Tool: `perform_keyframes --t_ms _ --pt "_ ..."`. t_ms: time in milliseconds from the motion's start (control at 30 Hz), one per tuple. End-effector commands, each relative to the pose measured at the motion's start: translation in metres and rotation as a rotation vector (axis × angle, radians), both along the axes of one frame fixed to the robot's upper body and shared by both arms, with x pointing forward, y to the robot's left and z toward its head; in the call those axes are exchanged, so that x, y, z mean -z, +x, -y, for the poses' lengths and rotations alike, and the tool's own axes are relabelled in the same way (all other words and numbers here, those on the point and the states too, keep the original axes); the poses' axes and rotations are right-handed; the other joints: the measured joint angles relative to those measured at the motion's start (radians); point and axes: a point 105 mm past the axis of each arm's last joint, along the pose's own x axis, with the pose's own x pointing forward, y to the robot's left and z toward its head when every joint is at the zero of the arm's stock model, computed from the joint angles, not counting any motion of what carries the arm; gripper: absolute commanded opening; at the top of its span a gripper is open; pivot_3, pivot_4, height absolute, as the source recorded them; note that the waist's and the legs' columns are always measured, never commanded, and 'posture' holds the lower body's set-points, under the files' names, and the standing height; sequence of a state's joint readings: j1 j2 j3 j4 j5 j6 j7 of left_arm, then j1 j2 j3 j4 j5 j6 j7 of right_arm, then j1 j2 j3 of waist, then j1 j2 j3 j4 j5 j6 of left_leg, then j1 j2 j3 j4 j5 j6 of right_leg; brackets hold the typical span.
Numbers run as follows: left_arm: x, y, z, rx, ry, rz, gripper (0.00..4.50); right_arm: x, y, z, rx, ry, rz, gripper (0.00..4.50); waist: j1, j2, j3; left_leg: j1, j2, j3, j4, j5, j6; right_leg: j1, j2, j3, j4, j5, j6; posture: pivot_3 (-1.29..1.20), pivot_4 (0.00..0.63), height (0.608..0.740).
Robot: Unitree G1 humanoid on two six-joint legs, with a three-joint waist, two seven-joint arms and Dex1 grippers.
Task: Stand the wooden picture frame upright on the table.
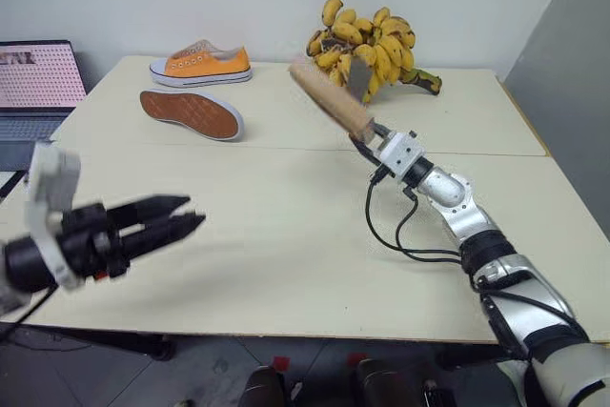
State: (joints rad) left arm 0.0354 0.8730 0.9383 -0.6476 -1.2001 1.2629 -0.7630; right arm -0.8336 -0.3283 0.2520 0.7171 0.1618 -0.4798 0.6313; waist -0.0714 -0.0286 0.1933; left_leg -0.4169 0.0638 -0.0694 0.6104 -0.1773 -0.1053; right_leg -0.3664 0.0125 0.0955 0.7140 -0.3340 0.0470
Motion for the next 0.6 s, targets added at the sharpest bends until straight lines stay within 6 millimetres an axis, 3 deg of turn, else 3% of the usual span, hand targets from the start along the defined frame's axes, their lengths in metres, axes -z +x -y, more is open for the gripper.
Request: perform_keyframes --t_ms 33,267,467,600 --pt "-0.009 0.002 -0.006 -0.102 0.017 0.102 2.85 -0.005 -0.018 -0.014 -0.171 0.113 -0.174 1.27 0.009 0.0 0.0 0.0 0.0 0.0 0.0 0.0 0.0 0.0 0.0 0.0 0.0 0.0 0.0 0.0 0.15 0.74" --pt "-0.009 0.004 -0.008 -0.165 0.009 0.116 2.85 0.035 -0.041 -0.025 -0.266 0.134 -0.426 1.27 0.017 0.0 0.0 -0.002 0.0 0.002 -0.001 0.0 0.0 -0.003 0.0 0.002 -0.001 -0.001 -0.002 0.0 0.15 0.74" --pt "-0.015 0.011 -0.007 -0.187 -0.007 0.13 2.85 0.067 -0.037 -0.02 -0.183 0.179 -0.578 1.27 0.014 0.0 0.0 -0.002 0.001 0.003 -0.002 -0.001 0.0 -0.005 0.002 0.003 0.0 -0.002 -0.002 0.0 0.15 0.74" --pt "-0.017 0.016 -0.003 -0.185 -0.01 0.133 2.85 0.075 -0.033 -0.019 -0.144 0.204 -0.626 1.27 0.014 0.0 0.0 -0.002 0.001 0.004 -0.002 -0.001 0.0 -0.006 0.002 0.003 0.0 -0.002 -0.002 0.0 0.15 0.74"
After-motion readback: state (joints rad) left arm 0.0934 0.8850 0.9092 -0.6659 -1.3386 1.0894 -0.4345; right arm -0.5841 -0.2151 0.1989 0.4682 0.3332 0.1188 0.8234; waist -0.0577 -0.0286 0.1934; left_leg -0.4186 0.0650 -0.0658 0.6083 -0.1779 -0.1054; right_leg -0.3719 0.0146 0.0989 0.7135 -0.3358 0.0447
